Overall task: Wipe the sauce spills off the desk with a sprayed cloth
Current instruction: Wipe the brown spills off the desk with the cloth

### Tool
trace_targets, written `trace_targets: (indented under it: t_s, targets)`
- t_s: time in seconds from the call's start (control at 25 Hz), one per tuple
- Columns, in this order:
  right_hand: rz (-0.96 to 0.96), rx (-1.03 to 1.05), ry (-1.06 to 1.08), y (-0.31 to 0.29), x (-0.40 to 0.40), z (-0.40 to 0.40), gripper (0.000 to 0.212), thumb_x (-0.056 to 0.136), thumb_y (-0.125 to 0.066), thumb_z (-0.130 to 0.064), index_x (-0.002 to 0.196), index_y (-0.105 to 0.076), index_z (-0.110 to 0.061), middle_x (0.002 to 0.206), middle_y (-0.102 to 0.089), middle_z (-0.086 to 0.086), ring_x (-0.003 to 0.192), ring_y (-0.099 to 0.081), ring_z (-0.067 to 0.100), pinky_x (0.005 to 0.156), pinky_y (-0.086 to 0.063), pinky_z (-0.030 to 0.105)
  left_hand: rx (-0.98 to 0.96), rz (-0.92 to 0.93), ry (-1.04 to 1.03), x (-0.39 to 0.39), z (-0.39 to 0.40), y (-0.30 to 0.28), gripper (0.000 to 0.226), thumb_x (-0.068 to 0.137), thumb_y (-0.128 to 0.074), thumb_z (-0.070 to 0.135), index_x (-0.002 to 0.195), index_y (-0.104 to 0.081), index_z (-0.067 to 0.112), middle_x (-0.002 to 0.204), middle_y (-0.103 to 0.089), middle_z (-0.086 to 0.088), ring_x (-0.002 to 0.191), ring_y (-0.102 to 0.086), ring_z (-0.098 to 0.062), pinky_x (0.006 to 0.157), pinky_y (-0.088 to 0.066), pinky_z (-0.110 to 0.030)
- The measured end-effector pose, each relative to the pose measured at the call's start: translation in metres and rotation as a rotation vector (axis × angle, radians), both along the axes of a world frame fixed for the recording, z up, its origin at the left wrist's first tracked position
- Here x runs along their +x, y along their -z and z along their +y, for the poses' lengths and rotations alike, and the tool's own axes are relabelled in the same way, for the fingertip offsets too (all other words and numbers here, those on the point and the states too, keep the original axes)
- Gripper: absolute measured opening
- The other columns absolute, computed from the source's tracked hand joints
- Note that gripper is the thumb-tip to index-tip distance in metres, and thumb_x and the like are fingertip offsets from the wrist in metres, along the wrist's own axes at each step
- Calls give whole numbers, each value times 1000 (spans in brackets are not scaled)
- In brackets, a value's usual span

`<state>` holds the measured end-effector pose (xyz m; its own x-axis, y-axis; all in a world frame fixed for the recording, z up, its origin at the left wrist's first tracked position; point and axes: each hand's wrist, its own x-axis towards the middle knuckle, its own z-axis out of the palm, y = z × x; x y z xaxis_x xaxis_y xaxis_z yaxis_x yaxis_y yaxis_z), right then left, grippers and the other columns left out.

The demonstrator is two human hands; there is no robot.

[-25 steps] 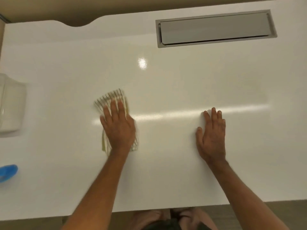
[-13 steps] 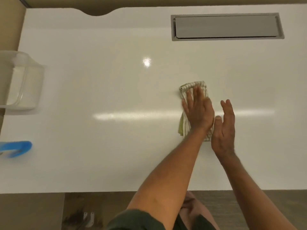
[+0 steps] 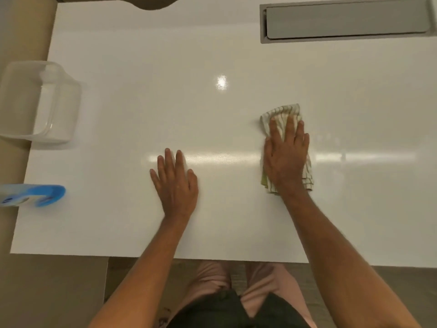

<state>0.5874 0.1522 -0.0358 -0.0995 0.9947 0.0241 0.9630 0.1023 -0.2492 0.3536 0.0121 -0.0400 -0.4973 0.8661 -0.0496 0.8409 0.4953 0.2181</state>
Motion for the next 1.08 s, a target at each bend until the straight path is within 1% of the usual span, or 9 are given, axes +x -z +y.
trace_targets:
  t_s: [0.12, 0.24, 0.4, 0.56, 0.64, 0.76, 0.84, 0.92, 1.08]
  targets:
    - [42, -30, -245, 1, -6, -68, 54, 110, -39, -36, 164, -34, -33, 175, -23, 10, 164, -15, 35, 130, -19, 55, -53, 50, 68, 3, 1, 4, 63, 108, -29, 40, 166, -30, 14, 175, -23, -13, 161, -21, -39, 128, -17, -65]
    - [11, -74, -339, 5, 62, -106, 56, 111, -36, -38, 166, -25, -39, 177, -17, 1, 165, -9, 26, 133, -14, 50, -26, 60, 99, 0, 1, 6, 65, 108, -25, 43, 166, -27, 14, 175, -21, -13, 161, -20, -37, 128, -14, -65]
    - [-70, -95, 116, -2, 168, -34, 55, 109, -35, -34, 163, -37, -26, 172, -29, 16, 159, -24, 43, 124, -27, 61, -13, 74, 123, 4, 3, 7, 65, 108, -25, 45, 166, -27, 15, 175, -21, -12, 161, -20, -36, 128, -13, -64]
    - [-59, -90, 331, -8, 143, 89, 57, 110, -29, -33, 166, -29, -22, 172, -20, 25, 160, -17, 47, 128, -18, 54, -22, 126, 129, 3, 5, 12, 66, 109, -27, 48, 167, -24, 16, 175, -22, -10, 161, -20, -34, 128, -16, -62]
    - [-52, -128, 213, -9, 76, 114, 58, 111, -24, -32, 168, -21, -25, 175, -11, 22, 163, -9, 43, 130, -11, 51, -30, 134, 130, 2, 6, 14, 67, 109, -26, 49, 167, -21, 17, 175, -21, -9, 162, -20, -33, 128, -15, -61]
    - [-11, -88, -184, -10, -28, 57, 56, 111, -28, -29, 167, -26, -25, 175, -16, 19, 163, -11, 42, 131, -10, 53, -31, 129, 128, 3, 4, 11, 66, 109, -27, 48, 167, -23, 16, 175, -22, -10, 161, -21, -34, 128, -16, -62]
    - [45, -75, -438, -8, -39, -17, 55, 109, -37, -29, 164, -33, -29, 175, -21, 12, 164, -13, 35, 133, -13, 51, -30, 120, 130, 2, 5, 10, 66, 108, -28, 47, 166, -26, 15, 174, -24, -11, 161, -23, -34, 127, -18, -62]
    - [72, -84, -507, -2, 12, -55, 58, 107, -44, -31, 163, -32, -36, 176, -19, 2, 165, -11, 26, 133, -15, 47, -27, 123, 134, 2, 4, 10, 66, 108, -27, 47, 166, -28, 14, 174, -24, -11, 160, -24, -35, 127, -18, -62]
    - [5, -80, -118, -6, 136, 11, 58, 104, -44, -30, 162, -38, -30, 173, -29, 9, 161, -24, 34, 127, -27, 55, -27, 139, 144, 1, 4, 16, 66, 108, -26, 47, 165, -29, 13, 174, -24, -11, 160, -25, -36, 127, -17, -62]
